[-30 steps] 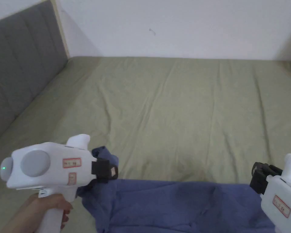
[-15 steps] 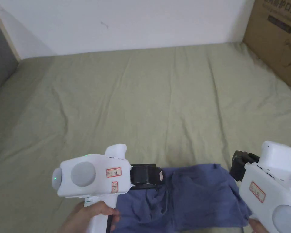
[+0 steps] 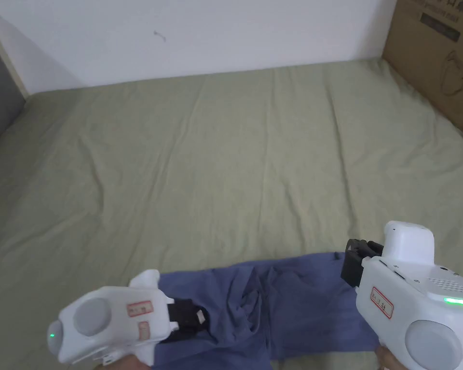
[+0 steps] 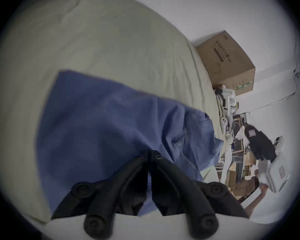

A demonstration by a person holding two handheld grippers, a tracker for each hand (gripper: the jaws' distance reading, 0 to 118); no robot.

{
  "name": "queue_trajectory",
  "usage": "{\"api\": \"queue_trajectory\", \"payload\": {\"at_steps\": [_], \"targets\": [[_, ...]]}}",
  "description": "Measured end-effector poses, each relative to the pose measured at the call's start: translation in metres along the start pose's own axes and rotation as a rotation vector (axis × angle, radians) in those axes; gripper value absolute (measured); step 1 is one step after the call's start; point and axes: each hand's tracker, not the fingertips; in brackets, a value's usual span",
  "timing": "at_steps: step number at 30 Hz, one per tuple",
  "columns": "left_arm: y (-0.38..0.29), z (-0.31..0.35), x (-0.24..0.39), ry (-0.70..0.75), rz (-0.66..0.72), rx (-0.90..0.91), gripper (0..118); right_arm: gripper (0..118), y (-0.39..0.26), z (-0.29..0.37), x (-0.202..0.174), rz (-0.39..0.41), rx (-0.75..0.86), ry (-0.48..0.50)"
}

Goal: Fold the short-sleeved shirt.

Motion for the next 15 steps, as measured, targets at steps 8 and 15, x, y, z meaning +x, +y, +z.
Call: {"api": "queue_trajectory", "payload": {"at_steps": [8,15], "targets": [[-0.014,-0.027,0.055,-0.006,-0.096,-0.053,4,1,0.003,0.002,0.006,-0.012,-0.005,-0.01],[-0.027,-0.038,0.086,-0.096,-0.214,-0.143,4,1,0.003,0.002,0.002,-0.008,-0.014,-0.006]]}}
